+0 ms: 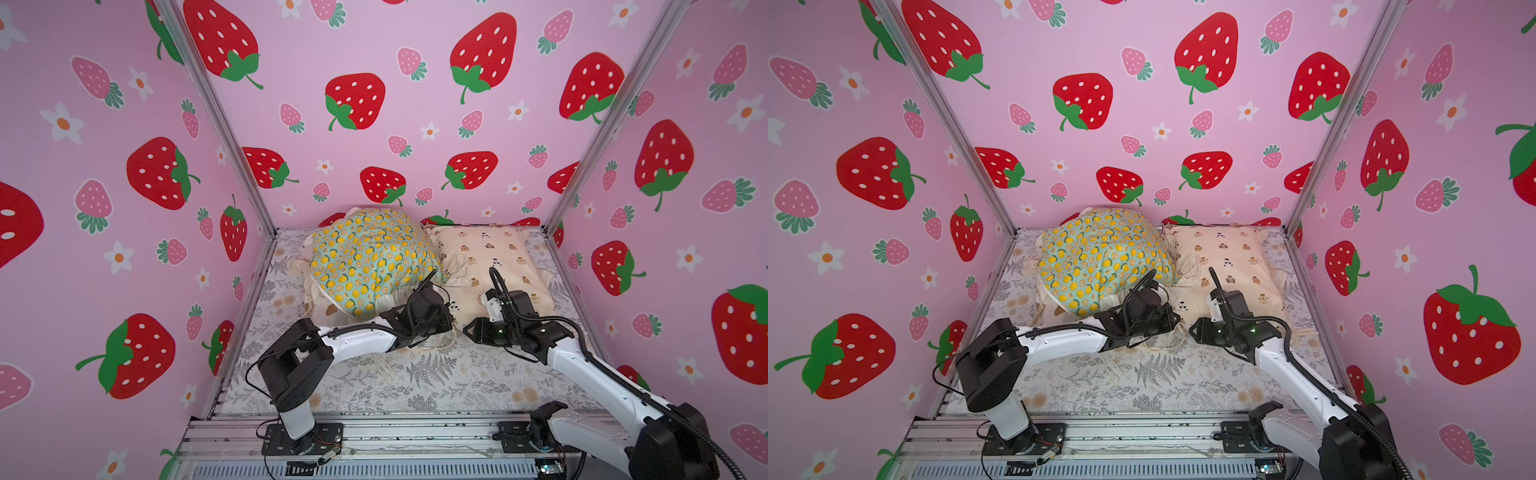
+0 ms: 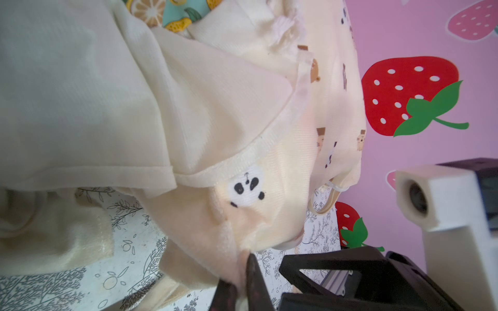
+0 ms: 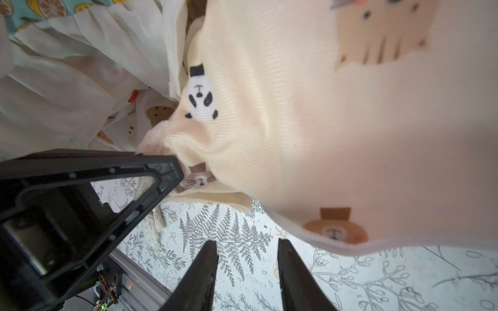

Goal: Zip up pillowcases
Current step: Pick up the pillowcase from the center of the board.

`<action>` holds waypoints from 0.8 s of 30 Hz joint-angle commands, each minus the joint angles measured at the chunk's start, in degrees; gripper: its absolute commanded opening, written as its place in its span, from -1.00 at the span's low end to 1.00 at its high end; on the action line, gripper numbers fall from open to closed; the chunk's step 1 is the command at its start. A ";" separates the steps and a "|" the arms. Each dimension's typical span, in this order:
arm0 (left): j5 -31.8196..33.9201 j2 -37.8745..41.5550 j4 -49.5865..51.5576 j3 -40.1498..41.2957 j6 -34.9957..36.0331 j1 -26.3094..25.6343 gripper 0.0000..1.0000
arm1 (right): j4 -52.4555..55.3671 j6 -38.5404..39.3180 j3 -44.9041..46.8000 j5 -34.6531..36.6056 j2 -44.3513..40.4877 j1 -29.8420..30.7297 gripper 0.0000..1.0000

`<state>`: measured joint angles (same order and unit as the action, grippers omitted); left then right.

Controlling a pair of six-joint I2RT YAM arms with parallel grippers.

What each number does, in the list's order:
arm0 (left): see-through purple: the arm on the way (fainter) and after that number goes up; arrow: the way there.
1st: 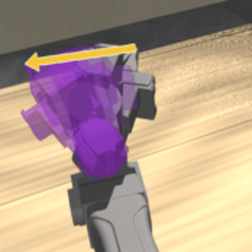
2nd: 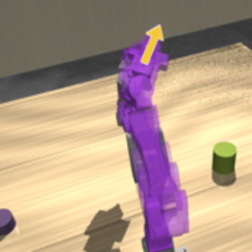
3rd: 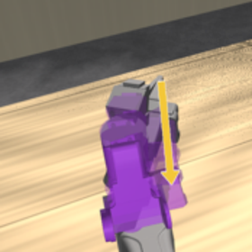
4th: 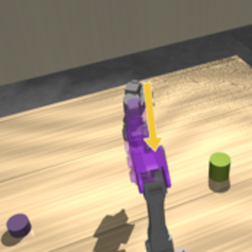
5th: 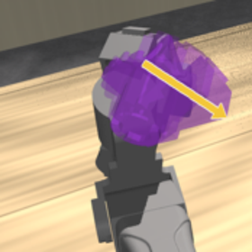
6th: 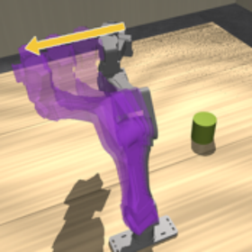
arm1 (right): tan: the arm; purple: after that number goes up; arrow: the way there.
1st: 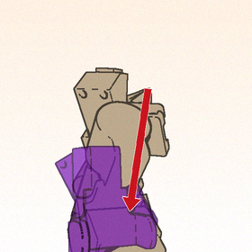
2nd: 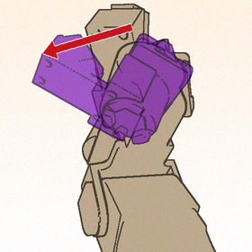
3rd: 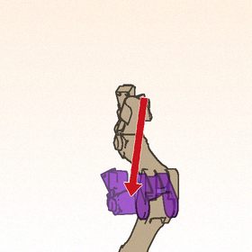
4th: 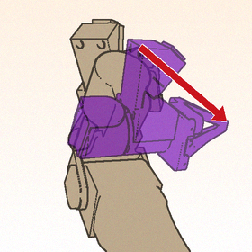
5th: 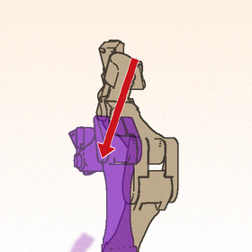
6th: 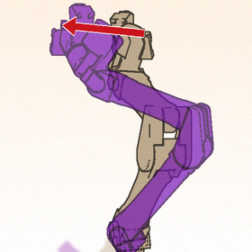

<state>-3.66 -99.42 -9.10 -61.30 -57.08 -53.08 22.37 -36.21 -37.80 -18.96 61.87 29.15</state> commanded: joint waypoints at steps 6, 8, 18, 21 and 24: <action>-1.17 1.41 -2.04 -0.35 -1.37 -0.05 -1.00 | -2.82 0.07 1.77 -0.49 0.57 0.29 -0.29; -1.17 1.42 -1.52 -0.45 -1.25 -0.04 -1.00 | -3.55 0.29 1.68 0.04 0.97 0.30 -0.29; -1.48 1.29 -1.63 -0.58 -1.45 -0.09 -1.00 | -8.06 -1.58 2.51 -1.01 4.53 0.29 -0.28; -1.70 1.15 -1.70 -0.84 -1.43 -0.09 -1.00 | -10.04 -2.55 3.33 -1.37 5.57 0.27 -0.30; -1.79 1.22 -1.68 -0.84 -1.46 -0.07 -1.00 | -11.40 -3.04 3.35 -1.16 6.27 0.29 -0.34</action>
<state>-4.56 -99.42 -9.61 -61.30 -58.24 -53.04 13.30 -37.93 -35.18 -20.18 67.59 29.15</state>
